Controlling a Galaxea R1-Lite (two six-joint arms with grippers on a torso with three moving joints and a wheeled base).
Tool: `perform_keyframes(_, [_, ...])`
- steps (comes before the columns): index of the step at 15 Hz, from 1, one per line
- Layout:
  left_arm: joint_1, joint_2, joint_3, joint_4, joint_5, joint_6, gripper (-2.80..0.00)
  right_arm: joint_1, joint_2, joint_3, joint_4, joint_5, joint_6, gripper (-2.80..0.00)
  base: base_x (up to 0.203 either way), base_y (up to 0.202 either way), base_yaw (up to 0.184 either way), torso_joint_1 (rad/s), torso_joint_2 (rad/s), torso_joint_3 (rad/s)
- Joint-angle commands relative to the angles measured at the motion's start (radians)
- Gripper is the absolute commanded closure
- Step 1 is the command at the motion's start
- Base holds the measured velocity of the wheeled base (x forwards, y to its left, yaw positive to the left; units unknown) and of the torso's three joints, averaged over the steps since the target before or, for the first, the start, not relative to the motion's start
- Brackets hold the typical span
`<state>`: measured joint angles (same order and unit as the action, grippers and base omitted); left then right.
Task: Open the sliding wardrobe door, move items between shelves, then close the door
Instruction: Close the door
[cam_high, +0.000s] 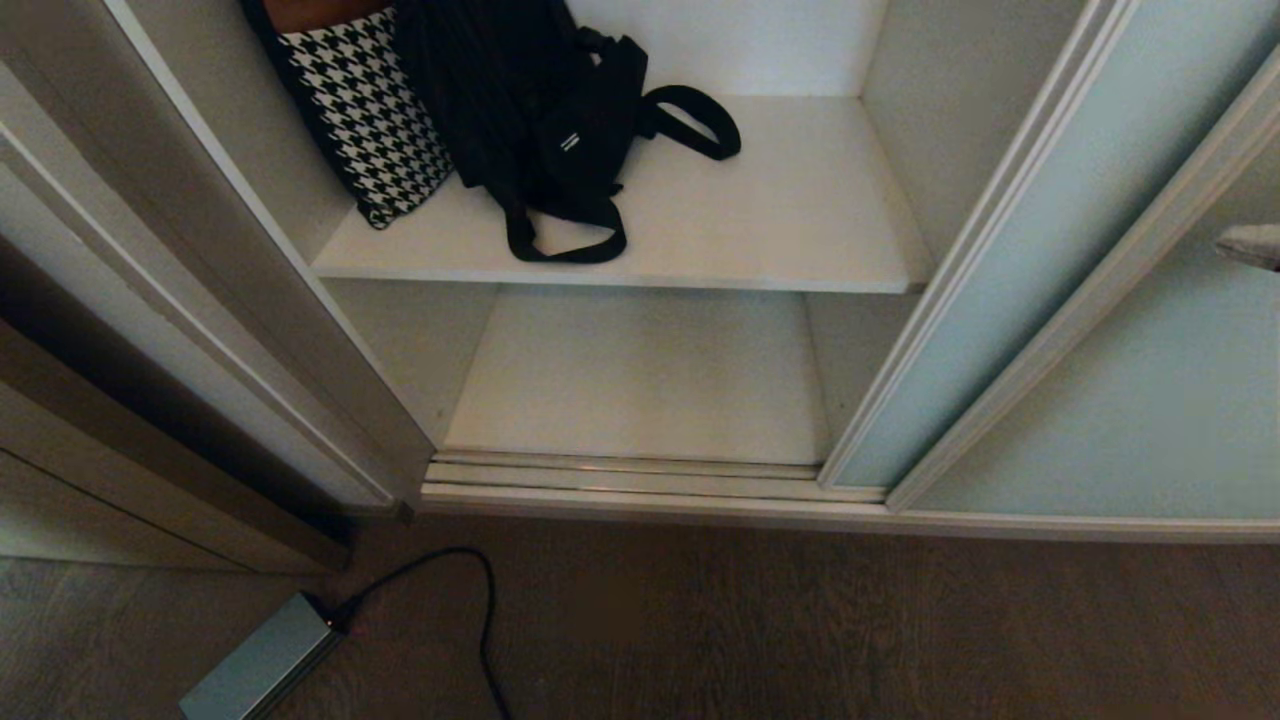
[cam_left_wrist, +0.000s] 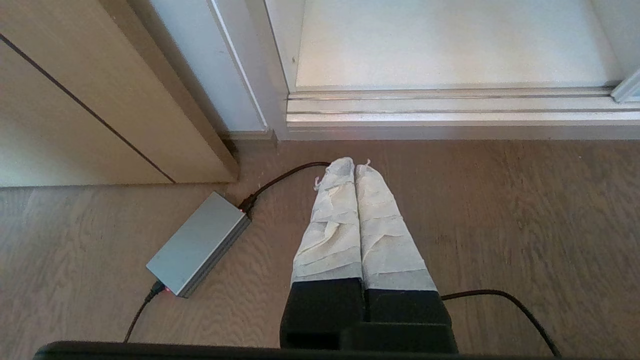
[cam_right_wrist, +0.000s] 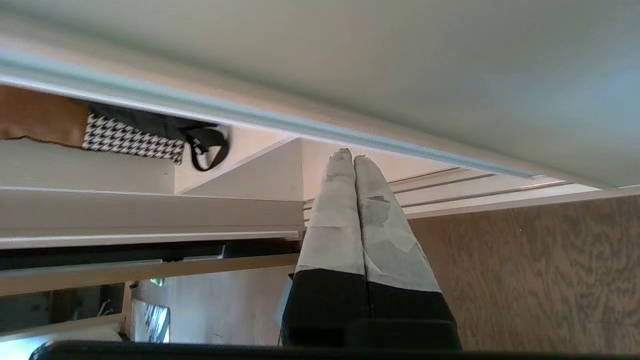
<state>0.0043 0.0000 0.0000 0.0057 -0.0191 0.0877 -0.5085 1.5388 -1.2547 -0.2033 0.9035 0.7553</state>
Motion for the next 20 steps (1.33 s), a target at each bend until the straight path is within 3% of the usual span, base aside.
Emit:
perform_keyframes(1, [0.0,0.002,0.0,0.0,-0.001,0.0,0.0,0.012,0.031,-0.006,-0.018,-0.01,0.005,0.0,0.0,0.0,0.0,0.0,0.0,0.0])
perform_keyframes(4, [0.0,0.002,0.0,0.0,0.001,0.0,0.0,0.047,0.05,-0.014,-0.022,-0.081,0.005,0.0,0.0,0.0,0.0,0.0,0.0,0.0])
perform_keyframes(20, [0.0,0.002,0.0,0.0,0.001,0.0,0.0,0.119,0.049,-0.018,-0.031,-0.084,0.001,0.0,0.0,0.0,0.0,0.0,0.0,0.0])
